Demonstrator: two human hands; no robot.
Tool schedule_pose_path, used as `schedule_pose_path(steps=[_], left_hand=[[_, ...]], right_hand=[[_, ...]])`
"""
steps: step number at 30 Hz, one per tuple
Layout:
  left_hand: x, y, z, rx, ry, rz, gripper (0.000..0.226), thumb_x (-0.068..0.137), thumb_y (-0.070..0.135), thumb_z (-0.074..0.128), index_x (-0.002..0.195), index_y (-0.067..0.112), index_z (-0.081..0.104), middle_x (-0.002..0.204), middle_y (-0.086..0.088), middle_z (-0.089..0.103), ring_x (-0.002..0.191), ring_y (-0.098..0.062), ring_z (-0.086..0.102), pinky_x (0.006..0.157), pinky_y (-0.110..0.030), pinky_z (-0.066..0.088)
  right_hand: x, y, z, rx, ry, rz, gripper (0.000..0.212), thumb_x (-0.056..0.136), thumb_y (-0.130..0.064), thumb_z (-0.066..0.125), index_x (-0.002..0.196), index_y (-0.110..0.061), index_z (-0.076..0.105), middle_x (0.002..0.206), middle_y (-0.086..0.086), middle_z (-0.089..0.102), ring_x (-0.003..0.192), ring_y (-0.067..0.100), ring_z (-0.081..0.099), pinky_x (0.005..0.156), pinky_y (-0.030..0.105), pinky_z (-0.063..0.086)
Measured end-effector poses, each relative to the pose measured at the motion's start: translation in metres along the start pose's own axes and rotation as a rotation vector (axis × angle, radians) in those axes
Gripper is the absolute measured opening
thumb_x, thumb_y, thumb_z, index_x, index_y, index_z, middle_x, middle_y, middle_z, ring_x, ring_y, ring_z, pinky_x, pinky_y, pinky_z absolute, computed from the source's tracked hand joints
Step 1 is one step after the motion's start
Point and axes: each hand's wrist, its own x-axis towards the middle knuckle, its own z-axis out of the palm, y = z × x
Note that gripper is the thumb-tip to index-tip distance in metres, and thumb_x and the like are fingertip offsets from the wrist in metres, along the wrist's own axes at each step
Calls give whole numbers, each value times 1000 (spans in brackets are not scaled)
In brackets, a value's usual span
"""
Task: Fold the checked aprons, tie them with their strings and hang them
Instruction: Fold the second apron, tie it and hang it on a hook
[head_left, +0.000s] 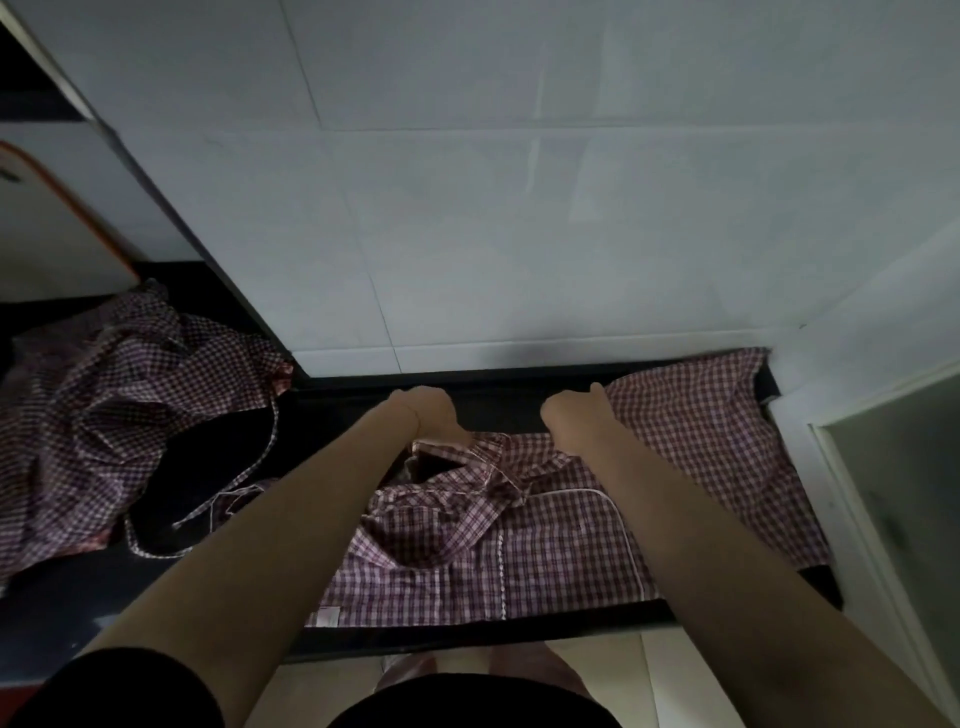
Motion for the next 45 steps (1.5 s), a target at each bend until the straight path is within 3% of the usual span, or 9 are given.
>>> schedule_pose_path(steps=[4,7,15,21,25,31,34,37,45], left_hand=[[-13,-13,-32,357,-122,-228,38,77,50,72,90,17,60,89,0,58,96,-24,62,84,-37,49],[-23,-26,-42,446,-74,-423,35,87,39,64,116,22,61,97,2,58,81,-18,57,60,-31,44],[8,-35,14,312,338,-68,37,96,29,46,131,21,54,130,-6,52,121,-26,48,103,-43,37],[44,-6,40,-257,191,373,43,86,12,60,128,15,61,134,-7,53,126,-28,48,110,-44,38],[51,-1,26,29,37,58,39,90,47,56,112,16,66,117,-7,56,116,-28,49,93,-41,46],[36,-15,21,205,681,-202,48,89,15,61,133,13,43,130,-12,44,115,-26,48,76,-35,47],[37,-14,48,304,773,-1,51,83,10,59,131,14,42,132,-12,44,117,-28,47,93,-41,47],[42,-12,77,281,521,126,46,91,20,50,136,20,42,143,-9,38,129,-28,38,106,-46,36],[32,-30,93,191,284,57,50,93,45,48,139,27,44,145,-6,38,134,-29,35,108,-50,30]], right_hand=[[2,-9,-4,8,-32,63,20,94,-5,52,108,-17,61,73,-1,45,95,24,57,119,48,14],[6,-17,-9,40,-109,93,17,96,-13,52,111,-18,59,74,0,41,114,24,55,118,45,16],[22,-38,-2,301,-1,-66,17,93,-7,50,99,-15,63,99,3,63,98,22,57,115,57,18],[22,-31,-6,435,127,-209,27,95,-14,50,101,-30,70,115,-5,67,112,22,56,104,44,28],[29,-23,-4,401,202,-176,30,92,-7,50,104,-27,68,112,-4,67,109,23,57,98,41,31],[38,-30,4,338,656,43,22,92,-10,54,113,-10,59,113,10,58,110,30,52,89,41,41],[30,-26,7,498,494,201,18,96,-21,51,106,-7,56,102,10,62,92,30,59,76,37,44],[19,-11,19,709,61,330,32,95,-33,51,98,-4,64,86,7,64,74,23,60,71,31,51],[-18,3,66,824,-468,502,41,104,-34,41,121,-2,60,112,16,65,99,29,64,96,41,53]])
